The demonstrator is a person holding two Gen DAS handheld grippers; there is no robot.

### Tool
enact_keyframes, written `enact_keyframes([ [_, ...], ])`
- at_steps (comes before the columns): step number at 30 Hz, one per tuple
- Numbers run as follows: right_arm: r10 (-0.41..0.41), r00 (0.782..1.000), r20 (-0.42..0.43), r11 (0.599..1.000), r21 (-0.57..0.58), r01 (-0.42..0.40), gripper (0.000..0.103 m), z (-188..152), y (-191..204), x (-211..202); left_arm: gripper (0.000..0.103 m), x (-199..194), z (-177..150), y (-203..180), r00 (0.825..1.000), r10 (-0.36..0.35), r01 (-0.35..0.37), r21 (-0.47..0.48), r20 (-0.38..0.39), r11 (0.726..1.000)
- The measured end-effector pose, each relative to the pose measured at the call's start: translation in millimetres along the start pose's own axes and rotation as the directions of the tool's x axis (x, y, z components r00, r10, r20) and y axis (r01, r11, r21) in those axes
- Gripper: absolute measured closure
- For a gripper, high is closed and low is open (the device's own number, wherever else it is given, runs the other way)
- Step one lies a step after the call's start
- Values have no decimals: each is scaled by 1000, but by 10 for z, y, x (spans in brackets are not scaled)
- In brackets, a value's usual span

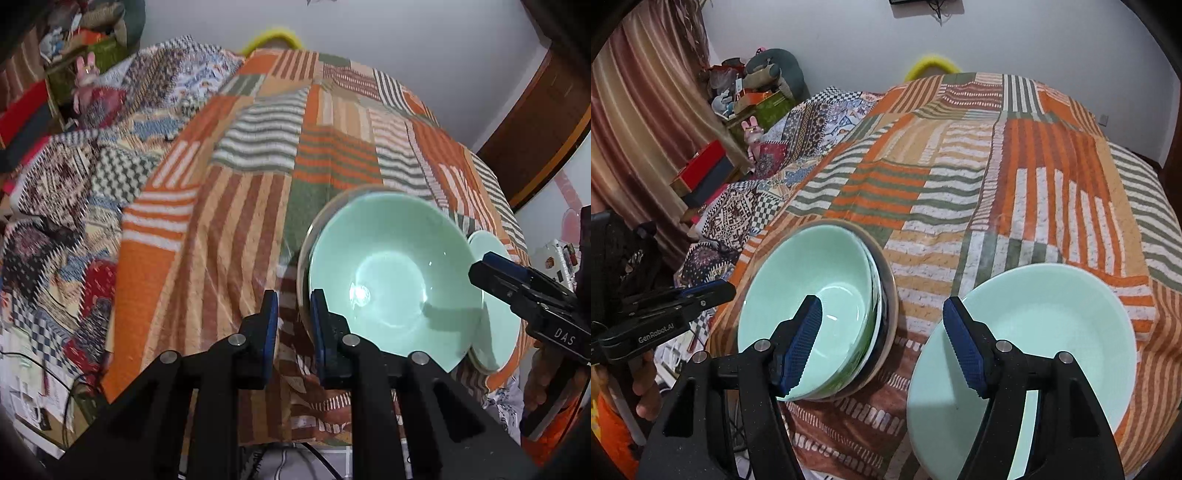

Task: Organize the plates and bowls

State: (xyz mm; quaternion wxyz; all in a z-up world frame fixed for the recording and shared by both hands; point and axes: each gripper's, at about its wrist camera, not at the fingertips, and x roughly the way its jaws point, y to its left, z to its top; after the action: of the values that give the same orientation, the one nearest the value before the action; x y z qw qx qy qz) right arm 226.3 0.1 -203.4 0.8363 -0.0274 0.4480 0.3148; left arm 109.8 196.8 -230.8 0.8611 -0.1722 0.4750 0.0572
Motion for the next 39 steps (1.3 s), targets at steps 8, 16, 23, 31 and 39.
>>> enact_keyframes([
  [8,24,998,-53,1000,12,-23,50,-65,-5,183,82,181,-30,-62,999,-38,39,20,-26,999],
  [16,51,996,-67,999,5,-51,67,-57,12,266,82,355,0,-72,997,-64,64,7,-46,998],
  [23,52,996,-69,999,9,-51,70,-71,24,328,82,397,14,-62,996,-74,74,5,-44,997],
  [31,3,997,-77,1000,-14,-4,71,-50,89,333,82,360,9,-118,998,-45,46,25,-37,999],
  [39,9,996,-91,1000,22,-7,71,-38,27,322,82,287,8,-178,999,-45,46,42,-26,998],
])
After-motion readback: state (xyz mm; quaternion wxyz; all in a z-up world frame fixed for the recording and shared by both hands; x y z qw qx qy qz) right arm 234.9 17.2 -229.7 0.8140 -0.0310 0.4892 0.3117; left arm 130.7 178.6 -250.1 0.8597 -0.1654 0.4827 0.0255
